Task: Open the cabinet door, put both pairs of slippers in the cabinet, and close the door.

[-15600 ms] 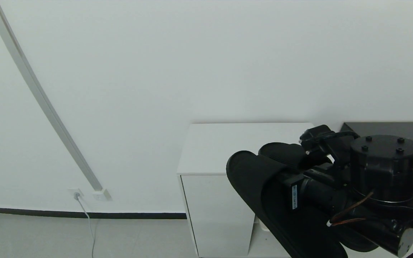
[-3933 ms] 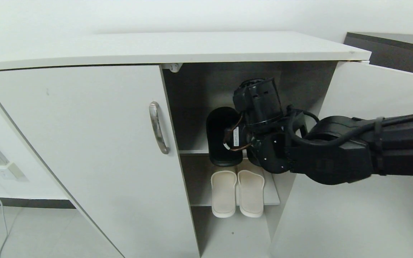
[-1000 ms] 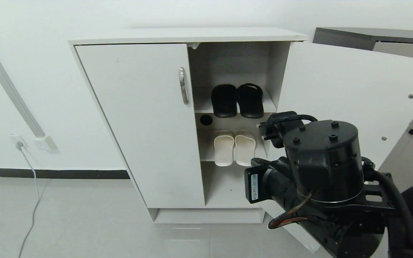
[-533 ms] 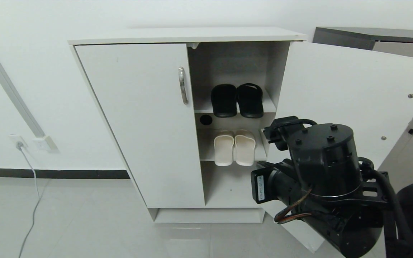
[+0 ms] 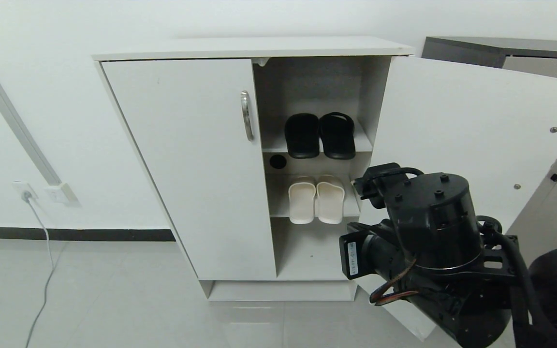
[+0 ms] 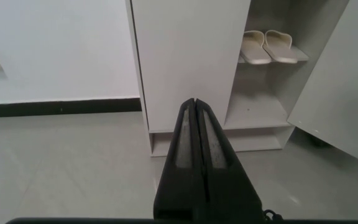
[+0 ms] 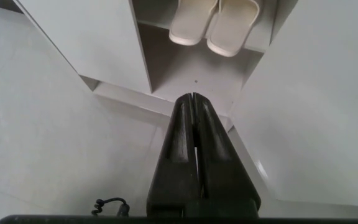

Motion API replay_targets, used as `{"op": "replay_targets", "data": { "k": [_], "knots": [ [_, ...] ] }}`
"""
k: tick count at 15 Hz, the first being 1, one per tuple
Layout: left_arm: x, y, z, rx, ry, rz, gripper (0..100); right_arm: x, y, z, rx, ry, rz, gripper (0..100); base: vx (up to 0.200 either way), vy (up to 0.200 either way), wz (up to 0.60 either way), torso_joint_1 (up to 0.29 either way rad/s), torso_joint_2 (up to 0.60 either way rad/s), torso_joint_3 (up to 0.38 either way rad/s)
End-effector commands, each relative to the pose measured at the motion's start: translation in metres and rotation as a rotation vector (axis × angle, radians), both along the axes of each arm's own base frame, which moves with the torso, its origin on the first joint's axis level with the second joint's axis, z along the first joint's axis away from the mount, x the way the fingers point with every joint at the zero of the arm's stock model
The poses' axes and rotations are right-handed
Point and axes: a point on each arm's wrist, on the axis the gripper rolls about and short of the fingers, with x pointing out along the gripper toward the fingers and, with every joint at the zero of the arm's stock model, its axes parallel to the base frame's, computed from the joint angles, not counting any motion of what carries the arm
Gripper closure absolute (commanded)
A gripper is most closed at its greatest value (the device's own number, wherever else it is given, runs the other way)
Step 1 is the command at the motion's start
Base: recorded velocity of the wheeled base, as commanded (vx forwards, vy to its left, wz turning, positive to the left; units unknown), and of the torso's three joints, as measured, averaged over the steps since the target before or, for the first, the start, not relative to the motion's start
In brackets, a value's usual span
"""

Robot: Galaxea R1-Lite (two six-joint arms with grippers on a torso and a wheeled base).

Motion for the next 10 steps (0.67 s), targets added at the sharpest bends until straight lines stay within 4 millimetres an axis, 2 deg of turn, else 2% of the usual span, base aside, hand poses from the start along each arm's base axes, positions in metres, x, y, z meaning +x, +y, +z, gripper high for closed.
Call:
{"op": "replay_targets", "data": {
  "k": [1, 4, 10],
  "knots": [
    [0.0001, 0.0000, 0.0000, 0.000, 0.001, 0.001, 100, 0.0007, 0.0007, -0.0010, -0.002, 0.001, -0.001, 100, 0.000, 0.000, 0.00, -0.002, -0.17, -0.207],
    [0.0001, 0.0000, 0.0000, 0.000, 0.001, 0.000, 100, 0.0007, 0.0007, -0.0010, -0.002, 0.001, -0.001, 100, 0.000, 0.000, 0.00, 0.004, -0.21, -0.344],
    [0.0001, 0.0000, 0.0000, 0.000, 0.001, 0.000, 100, 0.0018, 0.0024, -0.0043, -0.011, 0.007, -0.002, 100, 0.000, 0.000, 0.00, 0.071, -0.51, -0.369]
  ]
}}
